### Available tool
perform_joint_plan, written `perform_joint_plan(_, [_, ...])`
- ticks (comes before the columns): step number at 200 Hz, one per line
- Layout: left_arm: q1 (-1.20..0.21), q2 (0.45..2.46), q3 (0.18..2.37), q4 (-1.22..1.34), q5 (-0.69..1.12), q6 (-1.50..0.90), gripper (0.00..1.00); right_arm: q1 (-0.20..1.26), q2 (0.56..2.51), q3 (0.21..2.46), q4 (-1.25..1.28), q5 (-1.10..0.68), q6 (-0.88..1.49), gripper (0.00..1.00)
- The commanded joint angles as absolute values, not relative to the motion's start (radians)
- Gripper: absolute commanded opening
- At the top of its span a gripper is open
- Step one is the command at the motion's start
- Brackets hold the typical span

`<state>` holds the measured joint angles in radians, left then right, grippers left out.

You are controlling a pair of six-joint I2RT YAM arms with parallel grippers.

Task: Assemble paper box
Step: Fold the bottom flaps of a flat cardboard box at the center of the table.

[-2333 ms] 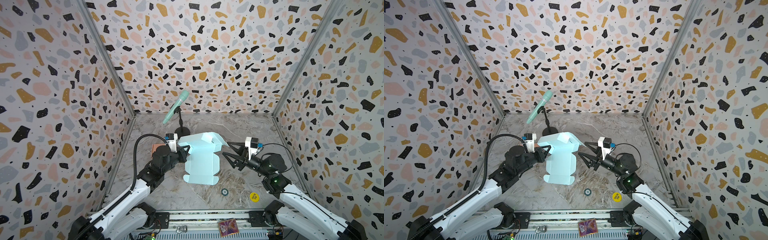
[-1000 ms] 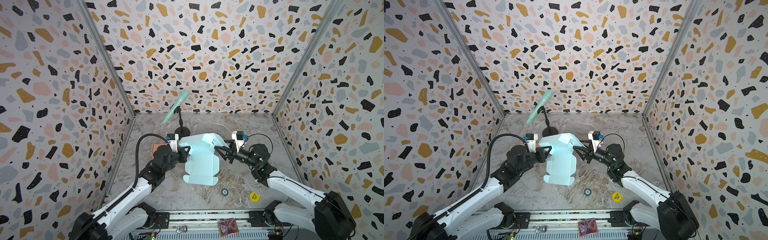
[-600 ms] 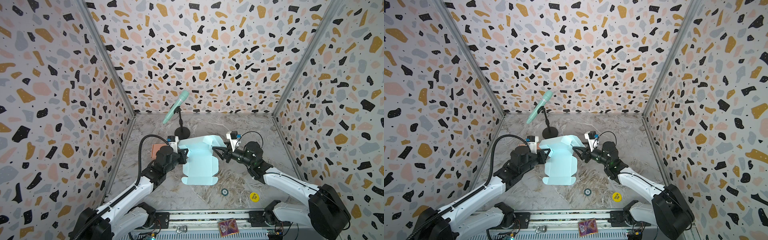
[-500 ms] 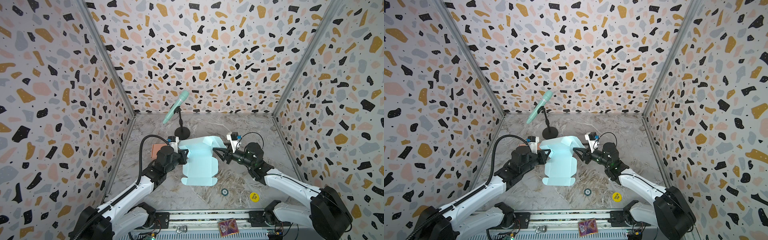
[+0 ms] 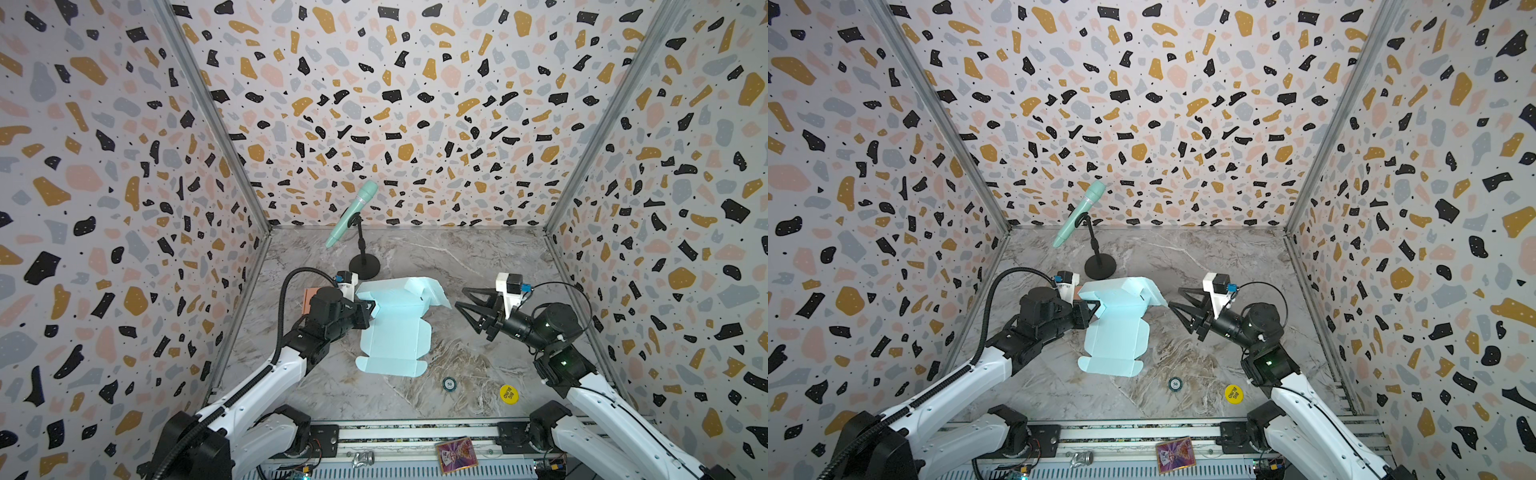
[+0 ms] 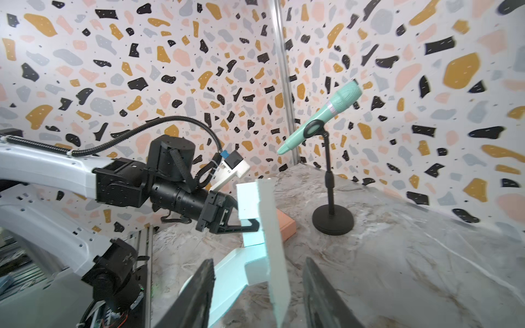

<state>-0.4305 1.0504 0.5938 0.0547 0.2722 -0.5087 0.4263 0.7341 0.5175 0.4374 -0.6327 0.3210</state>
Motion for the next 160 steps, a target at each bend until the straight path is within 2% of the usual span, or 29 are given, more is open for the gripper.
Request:
perform_joint_plan(1, [-0.423,1.051,0.639,0.040,0.367,-0.449,0.02,0.392,0.762,0.526,0.365,-0.676,0.306,0.49])
perform_joint_plan(47, [-0.424,1.071,0.616,0.069,0.402,-0.449,0.03,0.551,0.842,0.569,0.308,-0.591,0.147,0.48])
perform_joint_plan(89, [-0.424,1.087,0.598,0.084,0.397,-0.447,0.03,0.625,0.891,0.571,0.346,-0.582,0.146,0.44])
perform_joint_plan(160, [-0.424,1.116,0.575,0.082,0.374,-0.430,0.03,0.669,0.982,0.606,0.388,-0.580,0.147,0.25])
